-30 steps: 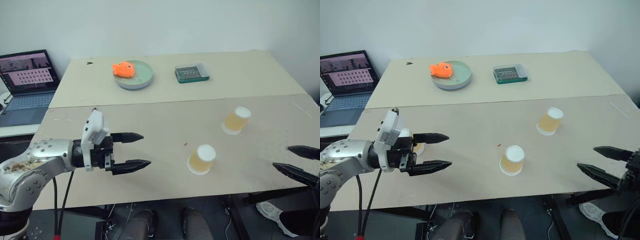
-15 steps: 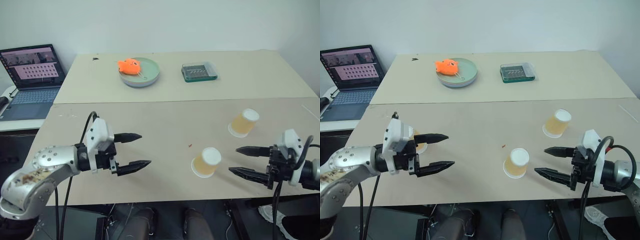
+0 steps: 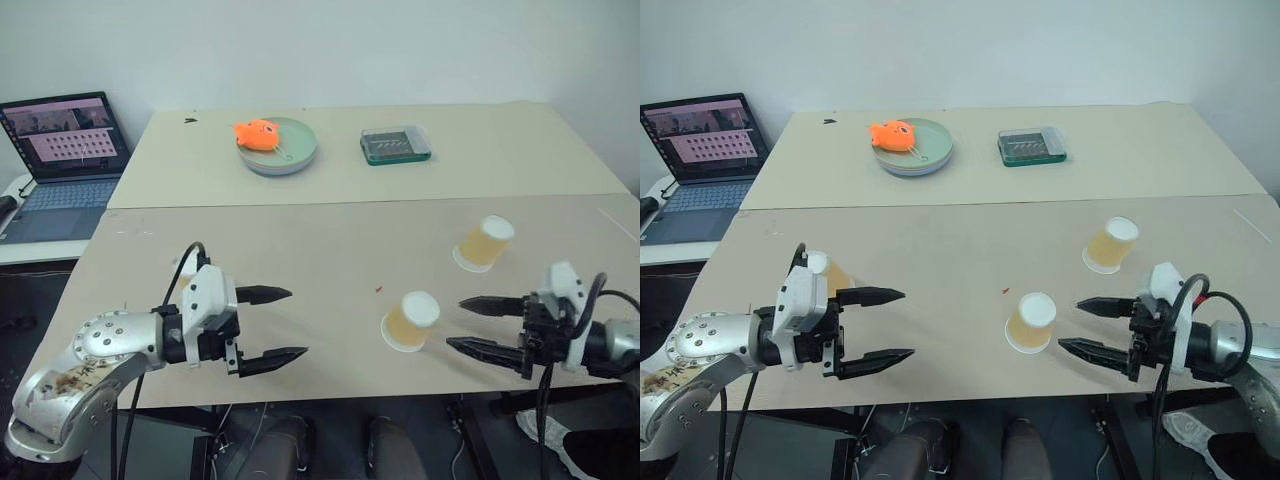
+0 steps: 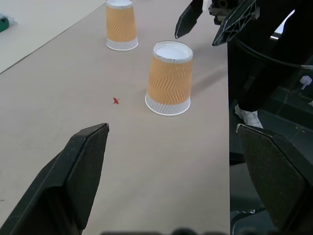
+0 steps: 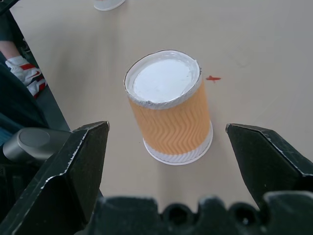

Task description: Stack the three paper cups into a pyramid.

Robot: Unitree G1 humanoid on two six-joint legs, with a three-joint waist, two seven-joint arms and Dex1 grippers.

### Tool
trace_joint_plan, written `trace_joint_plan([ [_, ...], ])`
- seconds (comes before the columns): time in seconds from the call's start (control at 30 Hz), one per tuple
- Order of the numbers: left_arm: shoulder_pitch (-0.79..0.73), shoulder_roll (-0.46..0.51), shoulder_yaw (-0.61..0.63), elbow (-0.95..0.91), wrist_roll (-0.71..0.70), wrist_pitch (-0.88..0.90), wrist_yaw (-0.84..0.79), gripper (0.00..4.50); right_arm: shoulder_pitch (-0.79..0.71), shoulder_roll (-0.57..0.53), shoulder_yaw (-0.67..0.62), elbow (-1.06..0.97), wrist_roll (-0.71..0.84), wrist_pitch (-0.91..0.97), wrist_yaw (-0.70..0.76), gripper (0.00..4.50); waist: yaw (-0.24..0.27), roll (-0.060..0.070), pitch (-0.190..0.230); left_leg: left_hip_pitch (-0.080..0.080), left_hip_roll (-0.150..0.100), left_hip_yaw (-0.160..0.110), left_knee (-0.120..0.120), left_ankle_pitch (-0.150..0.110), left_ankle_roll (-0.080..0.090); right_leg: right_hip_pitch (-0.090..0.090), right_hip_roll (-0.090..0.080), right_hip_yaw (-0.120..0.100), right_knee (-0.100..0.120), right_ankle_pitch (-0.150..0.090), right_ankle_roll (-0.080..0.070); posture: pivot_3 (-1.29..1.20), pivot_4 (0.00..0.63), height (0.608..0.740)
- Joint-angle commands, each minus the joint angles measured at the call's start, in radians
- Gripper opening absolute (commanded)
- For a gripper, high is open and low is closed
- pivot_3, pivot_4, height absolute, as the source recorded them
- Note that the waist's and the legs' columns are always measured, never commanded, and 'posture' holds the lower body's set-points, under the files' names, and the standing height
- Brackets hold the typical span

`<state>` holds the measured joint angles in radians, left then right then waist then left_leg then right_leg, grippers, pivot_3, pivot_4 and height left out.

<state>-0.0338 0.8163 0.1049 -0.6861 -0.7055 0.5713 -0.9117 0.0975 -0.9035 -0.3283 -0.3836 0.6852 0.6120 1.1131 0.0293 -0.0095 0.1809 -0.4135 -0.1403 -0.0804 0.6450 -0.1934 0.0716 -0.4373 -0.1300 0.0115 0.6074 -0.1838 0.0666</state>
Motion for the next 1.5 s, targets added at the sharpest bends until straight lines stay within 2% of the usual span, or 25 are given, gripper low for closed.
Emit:
trace_joint_plan([
  [0.03, 0.002, -0.005, 0.0, 0.001, 0.012, -0.028, -0.004, 4.47, -0.039, 0.02, 0.042, -0.03, -0.028, -0.031, -0.035, 4.5, -0.002, 0.0, 0.0, 0.0, 0.0, 0.0, 0.0, 0.0, 0.0, 0.0, 0.0, 0.0, 0.0, 0.0, 0.0, 0.0, 0.15, 0.74],
  [0.33, 0.012, -0.01, 0.012, -0.007, 0.008, -0.02, 0.01, 4.47, -0.174, 0.055, 0.168, -0.056, -0.135, -0.057, -0.141, 4.5, -0.006, 0.0, 0.0, 0.001, 0.0, 0.001, 0.0, 0.0, 0.0, 0.0, 0.001, 0.001, 0.001, 0.0, 0.0, 0.0, 0.15, 0.74],
  [0.87, -0.013, -0.005, 0.008, -0.009, 0.006, 0.001, 0.044, 4.47, -0.231, 0.088, 0.263, -0.084, -0.161, -0.034, -0.225, 4.5, -0.006, -0.001, -0.001, 0.002, 0.0, 0.001, 0.0, 0.0, 0.0, 0.0, 0.003, 0.001, 0.002, 0.001, 0.0, 0.0, 0.15, 0.74],
  [0.97, -0.011, 0.0, 0.008, -0.009, 0.008, 0.0, 0.042, 4.5, -0.231, 0.099, 0.26, -0.082, -0.158, -0.038, -0.234, 3.76, -0.006, -0.001, -0.001, 0.002, 0.0, 0.001, 0.0, 0.0, 0.0, 0.0, 0.004, 0.001, 0.002, 0.001, -0.001, 0.0, 0.15, 0.74],
  [1.03, -0.01, 0.001, 0.006, -0.011, 0.009, 0.0, 0.042, 4.5, -0.23, 0.1, 0.262, -0.086, -0.158, -0.039, -0.236, 2.97, -0.007, -0.001, -0.001, 0.002, 0.0, 0.001, 0.0, 0.0, 0.0, 0.0, 0.005, 0.001, 0.002, 0.001, -0.001, 0.0, 0.15, 0.74],
  [1.1, -0.01, 0.002, 0.007, -0.012, 0.005, 0.003, 0.043, 4.5, -0.23, 0.101, 0.263, -0.09, -0.158, -0.039, -0.238, 2.59, -0.007, -0.001, -0.001, 0.002, 0.0, 0.001, 0.0, 0.0, -0.001, 0.0, 0.005, 0.001, 0.002, 0.001, -0.001, 0.0, 0.15, 0.74],
  [1.3, -0.017, 0.005, -0.001, -0.014, 0.008, 0.009, 0.047, 4.5, -0.316, 0.143, 0.268, -0.076, -0.13, -0.029, -0.261, 2.54, -0.015, -0.001, -0.001, 0.003, 0.0, 0.001, 0.0, 0.0, -0.001, 0.0, 0.005, 0.002, 0.002, 0.001, -0.001, 0.0, 0.15, 0.74],
  [1.5, -0.022, 0.004, -0.004, -0.012, 0.008, 0.015, 0.051, 4.5, -0.566, 0.248, 0.384, 0.068, -0.178, -0.033, -0.241, 2.54, -0.023, -0.002, -0.001, 0.005, 0.001, 0.002, 0.0, 0.001, -0.001, 0.001, 0.007, 0.003, 0.003, 0.002, -0.001, 0.0, 0.15, 0.74],
])
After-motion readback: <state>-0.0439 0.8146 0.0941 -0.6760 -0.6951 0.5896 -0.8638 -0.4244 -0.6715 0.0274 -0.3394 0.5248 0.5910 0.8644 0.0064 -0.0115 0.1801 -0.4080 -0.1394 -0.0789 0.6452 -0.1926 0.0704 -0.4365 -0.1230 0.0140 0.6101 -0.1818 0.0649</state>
